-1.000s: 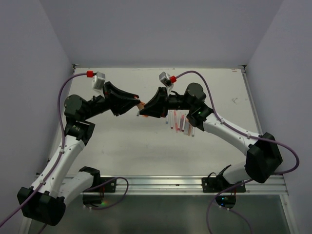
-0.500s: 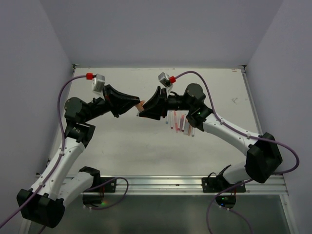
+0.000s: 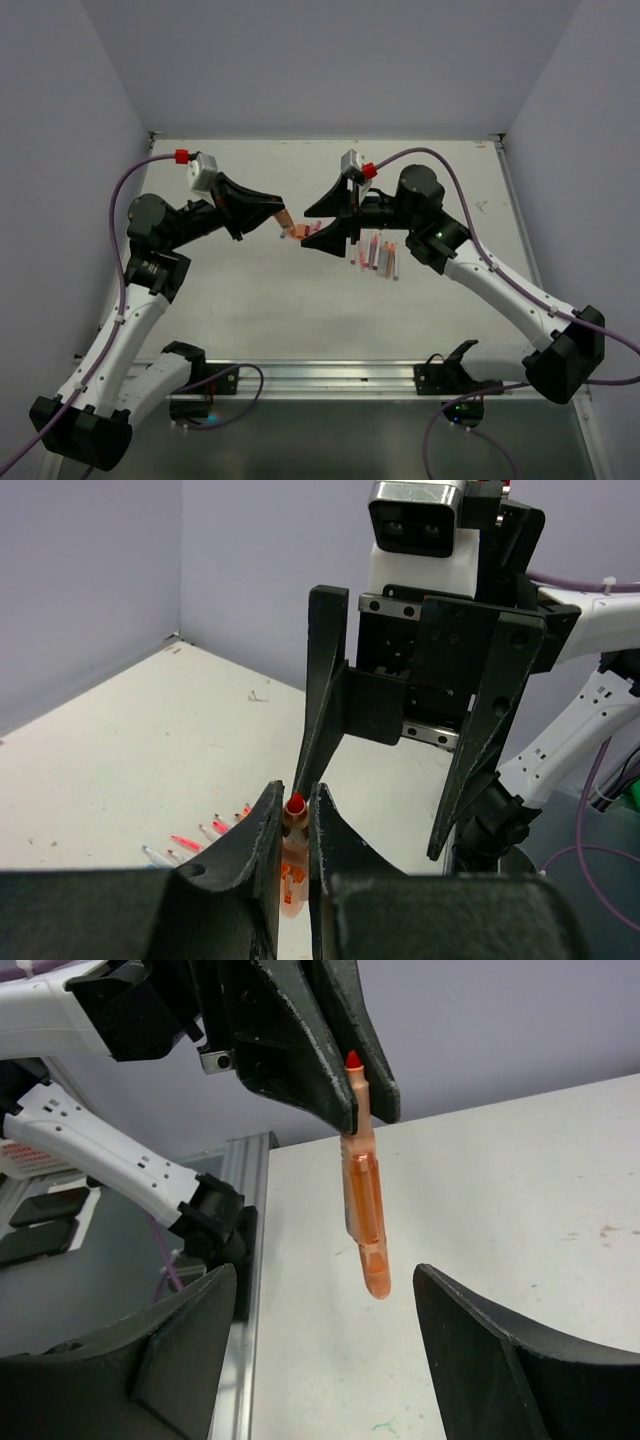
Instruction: Open the pen caps
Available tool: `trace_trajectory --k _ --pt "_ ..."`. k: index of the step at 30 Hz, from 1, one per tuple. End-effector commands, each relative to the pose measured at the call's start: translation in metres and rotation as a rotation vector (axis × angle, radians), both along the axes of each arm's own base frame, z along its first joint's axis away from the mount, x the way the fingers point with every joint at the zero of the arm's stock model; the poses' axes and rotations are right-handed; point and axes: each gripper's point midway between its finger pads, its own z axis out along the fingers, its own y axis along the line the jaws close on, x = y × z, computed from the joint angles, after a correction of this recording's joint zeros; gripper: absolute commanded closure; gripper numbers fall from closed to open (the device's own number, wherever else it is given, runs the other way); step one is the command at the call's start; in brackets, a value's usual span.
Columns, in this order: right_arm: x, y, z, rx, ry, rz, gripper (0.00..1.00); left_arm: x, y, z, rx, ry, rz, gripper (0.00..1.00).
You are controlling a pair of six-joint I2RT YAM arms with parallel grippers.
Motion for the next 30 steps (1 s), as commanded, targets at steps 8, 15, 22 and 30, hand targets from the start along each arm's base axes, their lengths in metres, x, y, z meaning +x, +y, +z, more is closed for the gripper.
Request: trace_trajectory --k 8,15,22,30 --pt "0.028 0.019 0.015 -0.002 -0.041 -0.019 0.24 -0.008 0.002 0.024 0.007 -0.107 0.005 1.0" --pt "0.028 0.04 0.016 0.014 -0.015 0.031 0.26 -0.003 -0.001 0.018 0.012 -0.098 -0.007 1.0" --pt "0.029 0.047 0.016 0.033 0.011 0.04 0.4 0.003 -0.004 0.002 0.026 -0.064 -0.021 1.0" --pt "0.025 0.046 0.004 0.017 0.042 0.053 0.74 0.006 -0.003 -0.008 0.031 -0.049 -0.01 1.0"
